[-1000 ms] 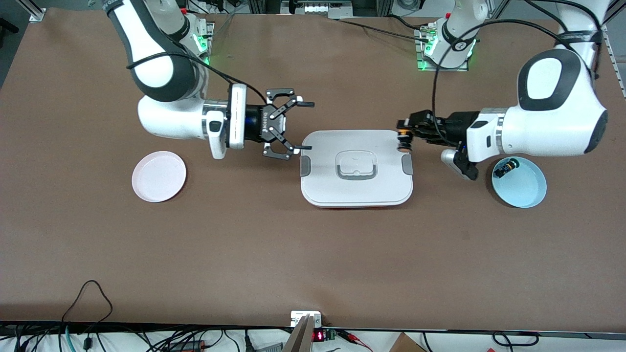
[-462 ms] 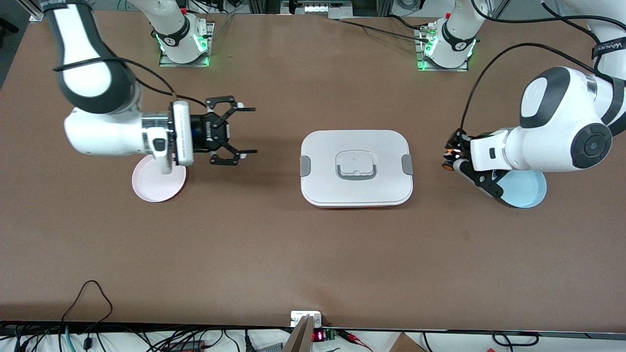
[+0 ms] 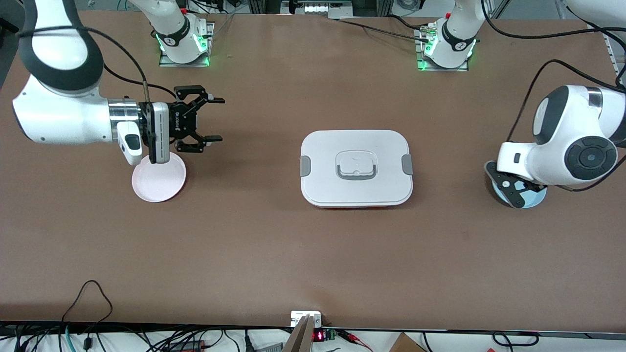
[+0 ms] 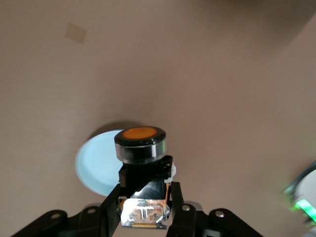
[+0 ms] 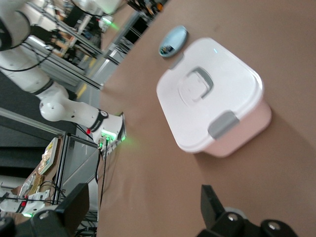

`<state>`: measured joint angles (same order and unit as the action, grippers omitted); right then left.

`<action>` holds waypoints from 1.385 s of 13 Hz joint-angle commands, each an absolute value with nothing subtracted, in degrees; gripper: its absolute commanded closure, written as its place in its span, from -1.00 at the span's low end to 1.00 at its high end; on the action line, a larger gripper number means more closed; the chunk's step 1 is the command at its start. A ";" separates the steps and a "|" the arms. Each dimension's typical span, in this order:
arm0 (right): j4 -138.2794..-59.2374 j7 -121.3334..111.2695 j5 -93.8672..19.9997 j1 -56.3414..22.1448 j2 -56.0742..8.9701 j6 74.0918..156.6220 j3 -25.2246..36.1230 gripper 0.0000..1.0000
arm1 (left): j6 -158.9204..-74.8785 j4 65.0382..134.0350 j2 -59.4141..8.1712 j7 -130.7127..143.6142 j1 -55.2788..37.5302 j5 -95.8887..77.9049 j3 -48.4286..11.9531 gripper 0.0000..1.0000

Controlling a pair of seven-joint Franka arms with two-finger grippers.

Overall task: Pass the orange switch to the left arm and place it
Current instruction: 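Lower the switch into the blue bowl and open the left gripper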

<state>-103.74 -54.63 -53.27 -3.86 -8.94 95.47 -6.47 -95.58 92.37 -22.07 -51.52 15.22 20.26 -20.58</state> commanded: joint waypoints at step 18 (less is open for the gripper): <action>-90.88 8.44 4.40 2.10 -7.82 94.28 -6.06 -1.00 | -132.28 109.69 -34.01 -78.40 36.04 33.84 -21.09 0.56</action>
